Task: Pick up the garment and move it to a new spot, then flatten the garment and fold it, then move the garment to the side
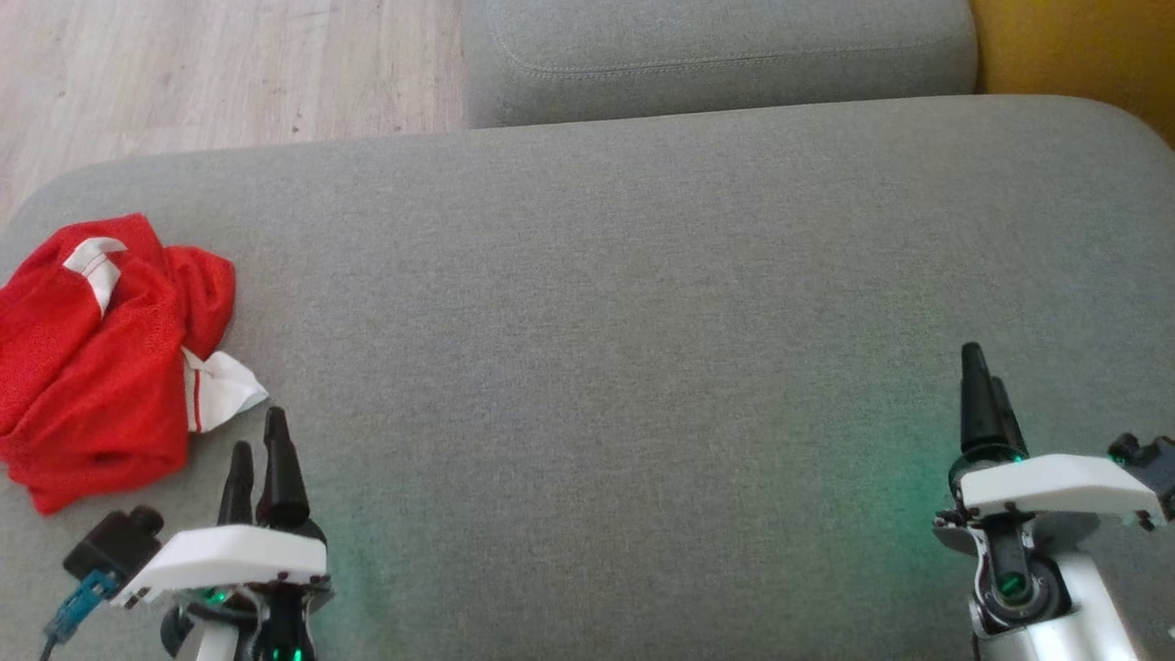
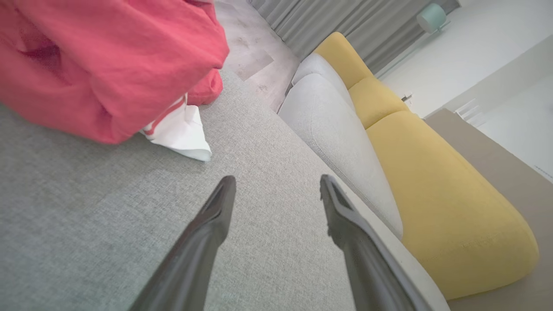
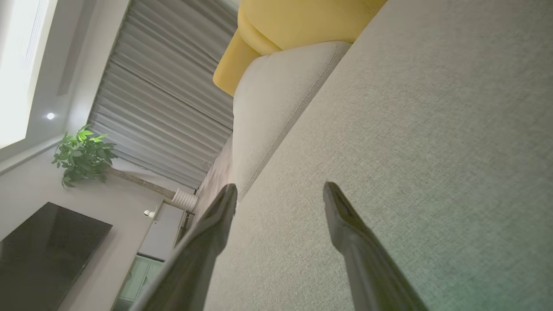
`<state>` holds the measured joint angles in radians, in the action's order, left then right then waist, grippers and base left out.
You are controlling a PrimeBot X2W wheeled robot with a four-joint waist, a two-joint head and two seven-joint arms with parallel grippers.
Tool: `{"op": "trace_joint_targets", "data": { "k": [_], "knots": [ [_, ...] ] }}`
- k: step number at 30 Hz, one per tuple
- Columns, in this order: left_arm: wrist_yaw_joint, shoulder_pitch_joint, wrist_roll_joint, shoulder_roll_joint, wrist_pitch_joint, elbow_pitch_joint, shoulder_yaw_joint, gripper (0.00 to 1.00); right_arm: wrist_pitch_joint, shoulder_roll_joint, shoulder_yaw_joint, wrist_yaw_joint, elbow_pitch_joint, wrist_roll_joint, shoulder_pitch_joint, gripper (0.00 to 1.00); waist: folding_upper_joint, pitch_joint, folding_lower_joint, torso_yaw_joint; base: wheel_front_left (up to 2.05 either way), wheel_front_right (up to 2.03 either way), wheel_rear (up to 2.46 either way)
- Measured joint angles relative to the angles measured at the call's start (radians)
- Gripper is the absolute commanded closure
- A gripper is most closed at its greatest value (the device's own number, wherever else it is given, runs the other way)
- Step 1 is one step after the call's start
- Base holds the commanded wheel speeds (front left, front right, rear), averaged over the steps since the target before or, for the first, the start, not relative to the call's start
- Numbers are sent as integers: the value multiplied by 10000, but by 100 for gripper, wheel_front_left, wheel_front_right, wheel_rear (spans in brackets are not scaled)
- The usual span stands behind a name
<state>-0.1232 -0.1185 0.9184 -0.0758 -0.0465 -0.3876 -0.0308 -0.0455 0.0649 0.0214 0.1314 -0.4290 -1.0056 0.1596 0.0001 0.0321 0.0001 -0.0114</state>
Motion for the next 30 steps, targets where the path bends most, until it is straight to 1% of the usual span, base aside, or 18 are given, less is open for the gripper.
{"op": "trace_joint_targets", "data": {
  "k": [9, 18, 22, 24, 30],
  "knots": [
    [-2, -340, -1206, -94, -282, -199, -105, 0, -299, 65, -226, 0, -203, 1097, 552, 0, 0, 70, 0, -25, 0, 0, 0],
    [2, -416, -2337, -115, -529, -420, -337, 0, -518, 90, -512, 0, -533, 2387, 625, 0, 0, 130, 0, -49, 0, 0, 0],
    [17, -417, -2807, -113, -621, -606, -357, 0, -617, 90, -550, 0, -667, 3009, 749, 0, 0, 147, 0, -52, 0, 0, 0],
    [102, -416, -3005, -105, -709, -648, -357, 0, -711, 90, -564, 0, -708, 3292, 776, 0, 0, 145, 0, -55, 0, 0, 0],
    [105, -413, -3584, -88, -865, -779, -370, 0, -874, 82, -537, 0, -932, 4031, 773, 0, 0, 144, 0, -79, 0, 0, 0]
  ]
}}
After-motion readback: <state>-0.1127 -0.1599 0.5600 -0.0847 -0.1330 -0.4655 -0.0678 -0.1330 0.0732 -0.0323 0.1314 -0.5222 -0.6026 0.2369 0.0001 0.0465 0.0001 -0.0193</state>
